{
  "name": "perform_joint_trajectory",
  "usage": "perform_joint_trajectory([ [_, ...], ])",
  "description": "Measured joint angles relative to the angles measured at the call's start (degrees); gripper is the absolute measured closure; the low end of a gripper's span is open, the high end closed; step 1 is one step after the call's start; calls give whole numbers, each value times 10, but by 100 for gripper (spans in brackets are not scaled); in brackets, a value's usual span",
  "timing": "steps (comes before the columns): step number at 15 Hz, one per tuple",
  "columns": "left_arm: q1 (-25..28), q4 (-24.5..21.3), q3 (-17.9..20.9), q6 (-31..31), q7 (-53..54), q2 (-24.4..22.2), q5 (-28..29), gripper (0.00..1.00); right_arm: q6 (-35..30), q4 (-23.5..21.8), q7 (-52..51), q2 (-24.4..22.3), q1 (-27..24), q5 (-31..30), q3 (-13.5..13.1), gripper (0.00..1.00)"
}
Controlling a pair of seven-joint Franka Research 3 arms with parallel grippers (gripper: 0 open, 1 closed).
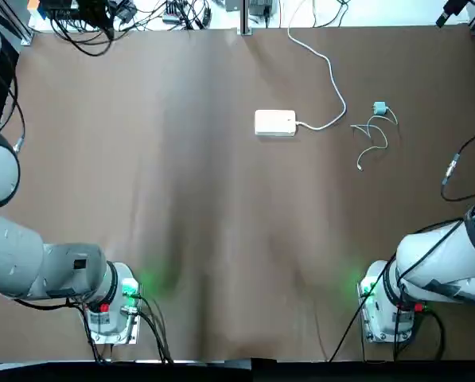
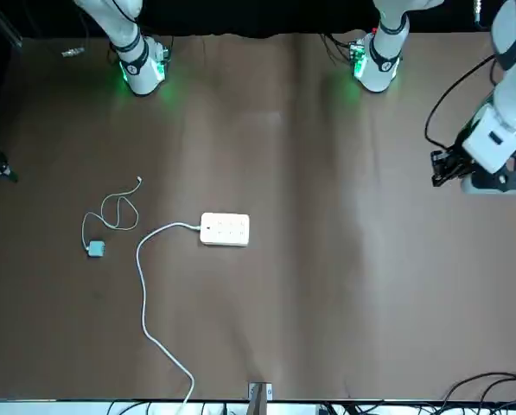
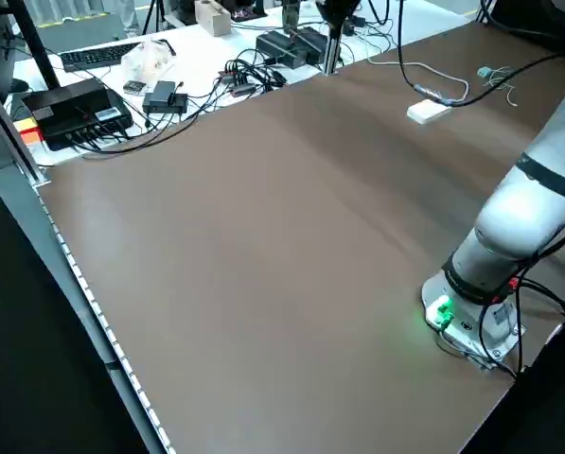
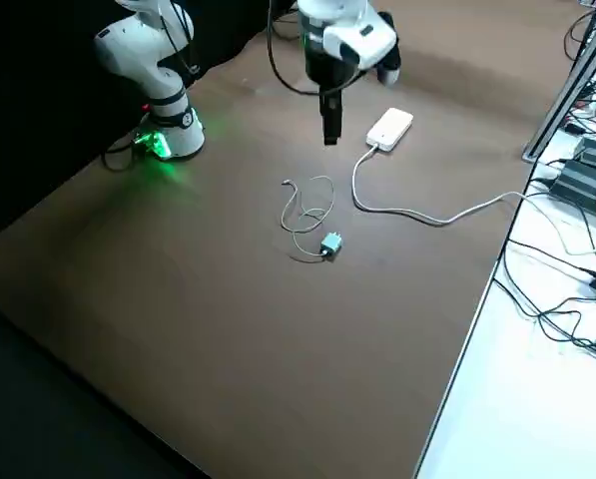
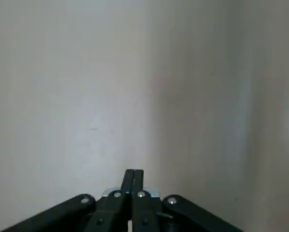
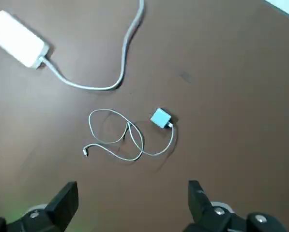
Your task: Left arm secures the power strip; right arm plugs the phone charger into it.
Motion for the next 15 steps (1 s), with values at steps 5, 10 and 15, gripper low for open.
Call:
perform_joint_trajectory([
  [5,0,-40,-14,33,-14,-4,-25,99,-4,-27,-225,32,-56,69,0,0],
  [10,0,-116,-30,130,-16,-3,-99,99,-9,-67,-446,79,-93,151,0,0],
  [15,-1,-153,-74,205,-17,20,-162,99,-29,-72,-563,143,-118,235,-1,0],
])
